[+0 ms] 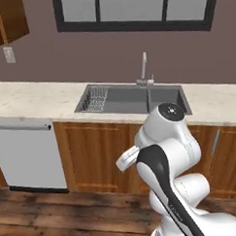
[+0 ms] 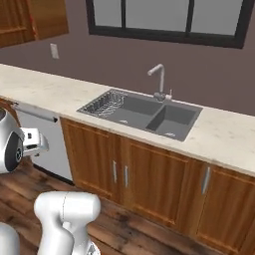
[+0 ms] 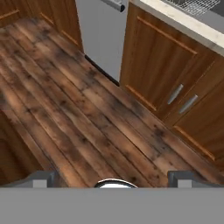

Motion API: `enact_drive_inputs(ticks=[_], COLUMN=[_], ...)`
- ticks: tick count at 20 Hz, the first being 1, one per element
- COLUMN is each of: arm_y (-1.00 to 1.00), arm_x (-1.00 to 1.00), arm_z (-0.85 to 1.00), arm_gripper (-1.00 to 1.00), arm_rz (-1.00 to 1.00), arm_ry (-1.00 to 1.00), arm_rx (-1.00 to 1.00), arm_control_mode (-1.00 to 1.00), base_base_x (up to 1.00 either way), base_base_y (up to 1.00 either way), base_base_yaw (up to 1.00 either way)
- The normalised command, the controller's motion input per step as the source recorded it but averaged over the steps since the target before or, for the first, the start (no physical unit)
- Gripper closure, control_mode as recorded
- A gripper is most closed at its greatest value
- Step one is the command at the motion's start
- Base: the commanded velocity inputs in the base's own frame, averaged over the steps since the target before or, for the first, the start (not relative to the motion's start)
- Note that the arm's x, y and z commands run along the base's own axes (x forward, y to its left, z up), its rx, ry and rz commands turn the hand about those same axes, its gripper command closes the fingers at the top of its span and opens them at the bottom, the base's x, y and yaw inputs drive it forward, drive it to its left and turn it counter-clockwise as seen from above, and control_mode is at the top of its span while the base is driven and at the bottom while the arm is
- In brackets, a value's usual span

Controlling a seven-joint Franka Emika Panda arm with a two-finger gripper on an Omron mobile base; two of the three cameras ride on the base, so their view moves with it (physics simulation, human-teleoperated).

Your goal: Collect the paprika, ketchup, and shaker from the cabinet and place them next to the stove.

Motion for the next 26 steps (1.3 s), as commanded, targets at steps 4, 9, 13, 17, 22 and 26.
enact_drive_inputs(ticks=[4,9,13,17,22,26], arm_y=[0.00,0.00,0.00,0.00,0.00,0.00], arm_x=[0.00,0.00,0.00,0.00,0.00,0.00], arm_z=[0.00,0.00,0.00,0.00,0.00,0.00], arm_gripper=[-1.00,-1.00,-1.00,-1.00,-1.00,-1.00], arm_rz=[0.00,0.00,0.00,0.00,0.00,0.00], arm_ry=[0.00,0.00,0.00,0.00,0.00,0.00], arm_rx=[0.00,0.00,0.00,0.00,0.00,0.00], arm_control_mode=[1.00,1.00,1.00,1.00,1.00,1.00], base_base_x=[0.86,0.96,0.46,0.28,0.48,0.91], base_base_y=[0.08,0.04,0.38,0.54,0.51,0.31], base_base_yaw=[0.43,0.40,0.46,0.49,0.45,0.36])
